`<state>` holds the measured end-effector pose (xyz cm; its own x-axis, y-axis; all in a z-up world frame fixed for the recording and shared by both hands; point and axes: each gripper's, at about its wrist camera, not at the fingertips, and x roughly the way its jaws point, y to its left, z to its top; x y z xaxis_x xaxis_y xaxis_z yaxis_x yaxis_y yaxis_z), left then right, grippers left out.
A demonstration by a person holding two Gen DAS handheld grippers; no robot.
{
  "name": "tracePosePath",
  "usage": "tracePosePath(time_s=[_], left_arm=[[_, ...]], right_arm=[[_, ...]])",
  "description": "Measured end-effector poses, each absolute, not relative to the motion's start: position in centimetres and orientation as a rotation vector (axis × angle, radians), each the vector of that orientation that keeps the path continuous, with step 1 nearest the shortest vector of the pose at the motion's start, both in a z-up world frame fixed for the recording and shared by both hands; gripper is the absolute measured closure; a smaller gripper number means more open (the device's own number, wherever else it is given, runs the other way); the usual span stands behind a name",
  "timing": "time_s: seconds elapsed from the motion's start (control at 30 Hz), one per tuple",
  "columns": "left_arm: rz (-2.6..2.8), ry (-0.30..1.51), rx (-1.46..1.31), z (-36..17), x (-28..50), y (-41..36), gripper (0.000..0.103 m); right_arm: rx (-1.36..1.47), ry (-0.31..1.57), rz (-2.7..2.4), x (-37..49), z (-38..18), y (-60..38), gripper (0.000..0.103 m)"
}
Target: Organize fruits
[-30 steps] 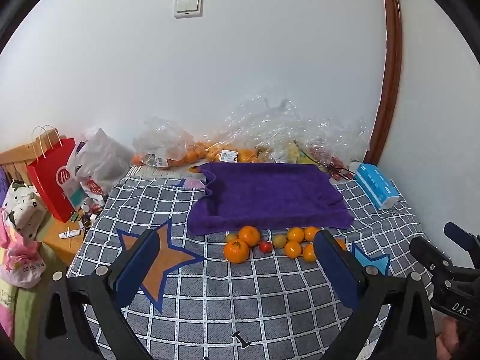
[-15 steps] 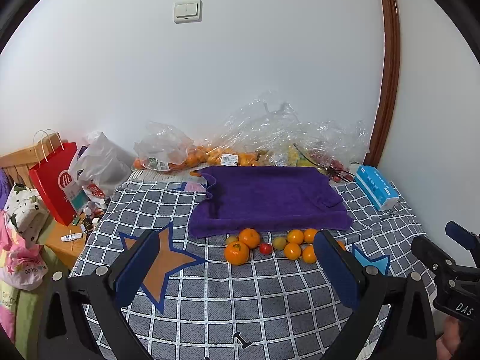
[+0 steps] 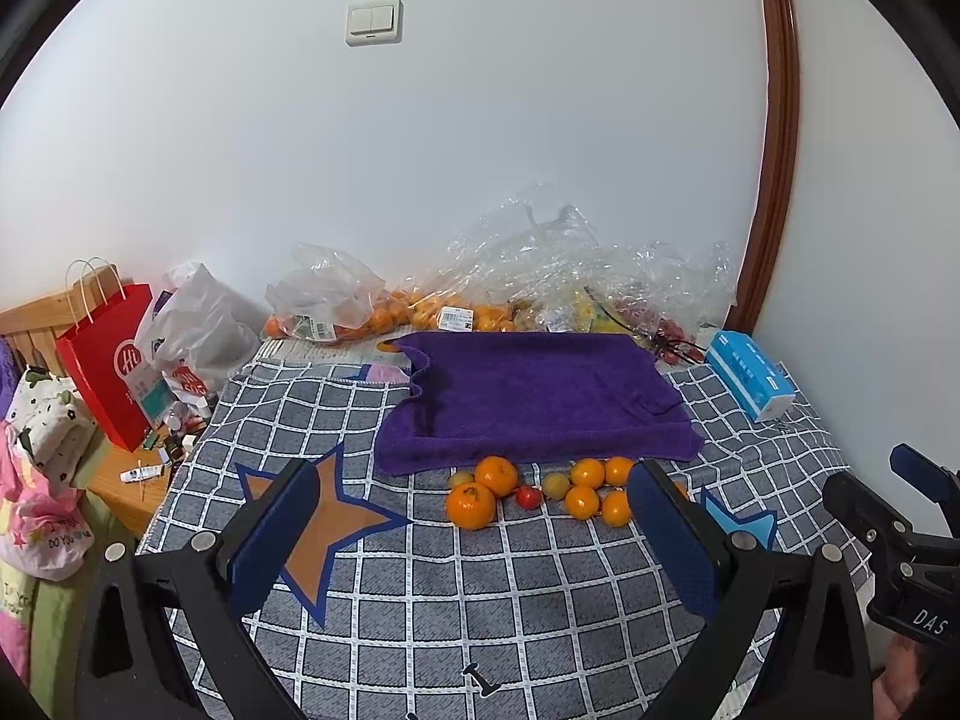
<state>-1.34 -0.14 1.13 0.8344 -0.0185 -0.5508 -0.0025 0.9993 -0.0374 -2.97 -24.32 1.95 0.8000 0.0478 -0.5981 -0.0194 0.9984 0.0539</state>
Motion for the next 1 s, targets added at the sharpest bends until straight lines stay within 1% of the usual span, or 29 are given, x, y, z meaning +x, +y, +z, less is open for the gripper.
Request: tracePosePath(time_s=[1.0], left_arm=[[-0.025,0.601,-0.041,1.02,-1.33,-0.79,0.000]], right_arm=[[0.056,0.636,0.031,-3.43,1.64,-24.92,0.001]])
